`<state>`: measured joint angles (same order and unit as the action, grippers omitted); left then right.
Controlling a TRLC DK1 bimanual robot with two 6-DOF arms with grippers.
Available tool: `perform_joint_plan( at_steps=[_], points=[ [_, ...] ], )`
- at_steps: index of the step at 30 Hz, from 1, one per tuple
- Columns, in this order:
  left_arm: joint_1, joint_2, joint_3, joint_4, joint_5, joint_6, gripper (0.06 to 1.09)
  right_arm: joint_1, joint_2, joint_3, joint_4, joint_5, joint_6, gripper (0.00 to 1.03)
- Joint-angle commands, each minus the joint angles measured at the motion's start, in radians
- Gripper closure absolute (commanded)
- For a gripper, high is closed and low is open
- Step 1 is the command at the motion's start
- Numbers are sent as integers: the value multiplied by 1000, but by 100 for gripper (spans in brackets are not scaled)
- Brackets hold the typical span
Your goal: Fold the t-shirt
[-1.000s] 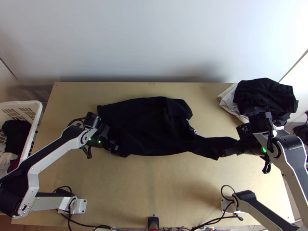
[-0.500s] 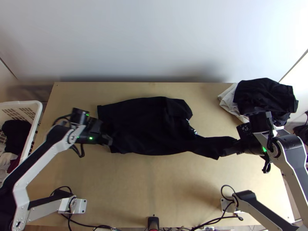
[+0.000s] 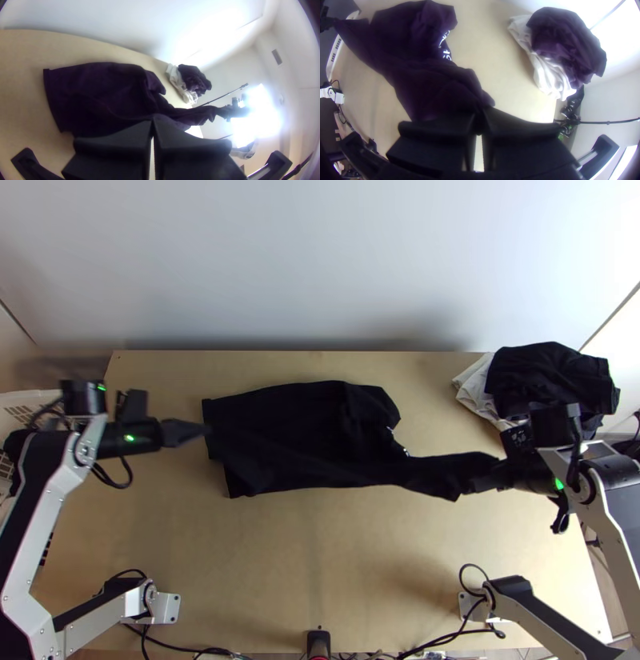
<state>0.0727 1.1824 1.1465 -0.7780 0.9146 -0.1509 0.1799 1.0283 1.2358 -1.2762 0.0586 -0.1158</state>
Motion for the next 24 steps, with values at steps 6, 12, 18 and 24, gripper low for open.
perform_joint_plan(
  at_steps=[6,12,18,24],
  points=[
    [170,23,315,-56,168,-111,105,-92,65,300,-3,12,-2,100],
    [239,46,536,-83,168,-113,105,-120,159,587,-51,12,2,100],
    [277,59,777,-81,162,-124,105,-108,288,909,-114,12,19,100],
    [343,56,926,-58,142,-116,105,-92,357,1122,-94,17,7,100]
  ],
)
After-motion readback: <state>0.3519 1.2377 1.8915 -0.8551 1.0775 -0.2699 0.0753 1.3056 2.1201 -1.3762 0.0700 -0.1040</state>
